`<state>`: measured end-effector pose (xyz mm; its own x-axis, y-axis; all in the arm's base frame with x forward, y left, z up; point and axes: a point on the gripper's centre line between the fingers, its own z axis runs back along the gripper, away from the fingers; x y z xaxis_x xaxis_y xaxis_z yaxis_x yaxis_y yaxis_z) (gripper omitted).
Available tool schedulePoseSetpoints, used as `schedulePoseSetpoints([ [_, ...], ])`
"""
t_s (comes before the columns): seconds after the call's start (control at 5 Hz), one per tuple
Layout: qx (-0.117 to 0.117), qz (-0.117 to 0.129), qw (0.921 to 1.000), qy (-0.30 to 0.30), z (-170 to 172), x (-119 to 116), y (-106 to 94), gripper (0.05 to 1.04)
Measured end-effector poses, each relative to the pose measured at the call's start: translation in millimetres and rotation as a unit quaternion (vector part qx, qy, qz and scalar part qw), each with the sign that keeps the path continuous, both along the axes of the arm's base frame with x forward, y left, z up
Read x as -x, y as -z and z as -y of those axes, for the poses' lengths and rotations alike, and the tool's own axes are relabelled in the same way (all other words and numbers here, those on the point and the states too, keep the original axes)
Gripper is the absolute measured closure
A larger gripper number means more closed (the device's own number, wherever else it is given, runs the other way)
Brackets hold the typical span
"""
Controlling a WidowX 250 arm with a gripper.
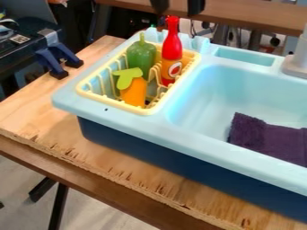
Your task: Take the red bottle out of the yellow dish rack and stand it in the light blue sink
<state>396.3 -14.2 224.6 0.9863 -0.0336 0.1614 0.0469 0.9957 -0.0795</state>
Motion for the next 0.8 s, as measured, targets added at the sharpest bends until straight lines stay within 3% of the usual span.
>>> schedulePoseSetpoints([
  [0.4, 0.001, -0.018, 0.9998, 0.001, -11.9, -4.2, 7.7, 0.082],
  [0.6, -0.006, -0.023, 0.9997, -0.006, -15.0, -3.5, 10.9, 0.136],
  [0.8, -0.007, -0.033, 0.9994, -0.002, -14.7, -6.0, 20.3, 0.437],
])
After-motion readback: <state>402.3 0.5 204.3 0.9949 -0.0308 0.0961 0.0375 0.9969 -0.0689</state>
